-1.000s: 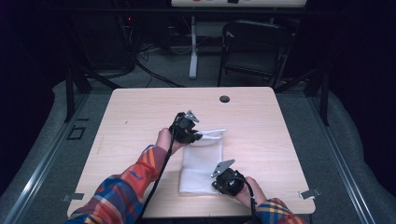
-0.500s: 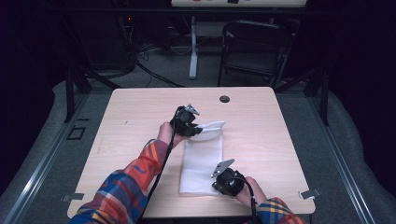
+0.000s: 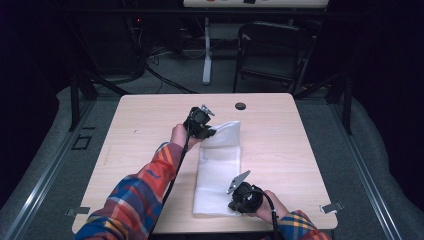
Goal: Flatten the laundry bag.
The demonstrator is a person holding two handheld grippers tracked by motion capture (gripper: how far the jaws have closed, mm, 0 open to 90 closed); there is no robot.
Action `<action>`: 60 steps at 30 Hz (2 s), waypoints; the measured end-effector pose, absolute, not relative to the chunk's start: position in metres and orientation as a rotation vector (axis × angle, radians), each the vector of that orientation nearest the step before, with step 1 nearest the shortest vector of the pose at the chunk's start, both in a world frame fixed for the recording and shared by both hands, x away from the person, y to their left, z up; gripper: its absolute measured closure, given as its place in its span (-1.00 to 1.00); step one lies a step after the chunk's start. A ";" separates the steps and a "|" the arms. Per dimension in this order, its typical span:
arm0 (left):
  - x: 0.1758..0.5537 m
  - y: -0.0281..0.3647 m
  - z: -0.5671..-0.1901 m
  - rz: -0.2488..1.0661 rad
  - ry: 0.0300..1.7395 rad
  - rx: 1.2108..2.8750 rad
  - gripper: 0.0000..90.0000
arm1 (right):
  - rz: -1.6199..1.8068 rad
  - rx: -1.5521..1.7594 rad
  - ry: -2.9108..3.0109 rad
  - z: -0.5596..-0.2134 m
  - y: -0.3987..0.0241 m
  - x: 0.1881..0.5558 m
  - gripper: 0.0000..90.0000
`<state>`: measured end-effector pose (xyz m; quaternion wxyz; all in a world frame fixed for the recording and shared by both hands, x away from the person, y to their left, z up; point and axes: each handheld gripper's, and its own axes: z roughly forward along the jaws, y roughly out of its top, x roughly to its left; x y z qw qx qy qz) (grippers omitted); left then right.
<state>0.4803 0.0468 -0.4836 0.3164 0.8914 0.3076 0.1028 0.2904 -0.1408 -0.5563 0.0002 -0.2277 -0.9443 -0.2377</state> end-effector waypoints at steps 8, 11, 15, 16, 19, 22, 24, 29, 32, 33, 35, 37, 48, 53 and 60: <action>0.491 0.041 -0.485 0.296 0.837 2.345 0.65 | -0.750 -0.758 -2.963 -0.557 -0.138 0.289 1.00; 0.495 0.037 -0.484 0.311 0.843 2.351 0.58 | -0.749 -0.763 -2.966 -0.556 -0.137 0.289 1.00; 0.501 0.033 -0.483 0.361 0.868 2.345 0.38 | -0.726 -0.750 -2.986 -0.554 -0.137 0.289 1.00; 0.502 0.033 -0.482 0.377 0.882 2.344 0.27 | -0.718 -0.747 -2.990 -0.553 -0.137 0.289 1.00; 0.507 0.036 -0.478 0.416 0.932 2.309 -0.10 | -0.730 -0.756 -2.983 -0.554 -0.137 0.289 1.00; 0.508 0.040 -0.470 0.417 0.938 2.271 -0.46 | -0.723 -0.749 -2.990 -0.553 -0.137 0.289 0.99; 0.505 0.042 -0.465 0.414 0.919 2.274 -0.59 | -0.735 -0.758 -2.989 -0.553 -0.138 0.289 0.95; 0.495 0.045 -0.460 0.358 0.881 2.289 -0.64 | -0.826 -0.806 -2.962 -0.550 -0.140 0.290 0.70; 0.486 0.047 -0.459 0.331 0.848 2.312 -0.65 | -0.823 -0.857 -2.963 -0.541 -0.147 0.295 0.40; 0.482 0.047 -0.460 0.325 0.839 2.317 -0.66 | -0.832 -0.876 -2.971 -0.539 -0.149 0.296 0.24; 0.474 0.050 -0.460 0.303 0.818 2.322 -0.67 | -0.845 -0.940 -2.957 -0.536 -0.154 0.299 -0.04; 0.464 0.051 -0.460 0.286 0.795 2.325 -0.68 | -0.866 -1.006 -2.930 -0.533 -0.159 0.300 -0.34; 0.417 0.063 -0.473 0.251 0.712 2.361 -0.75 | -0.952 -1.197 -2.867 -0.525 -0.178 0.305 -0.86; 0.405 0.067 -0.483 0.229 0.699 2.380 -0.77 | -0.936 -1.240 -2.890 -0.523 -0.183 0.306 -0.92; 0.388 0.069 -0.486 0.233 0.677 2.390 -0.80 | -0.941 -1.256 -2.896 -0.524 -0.188 0.308 -0.93</action>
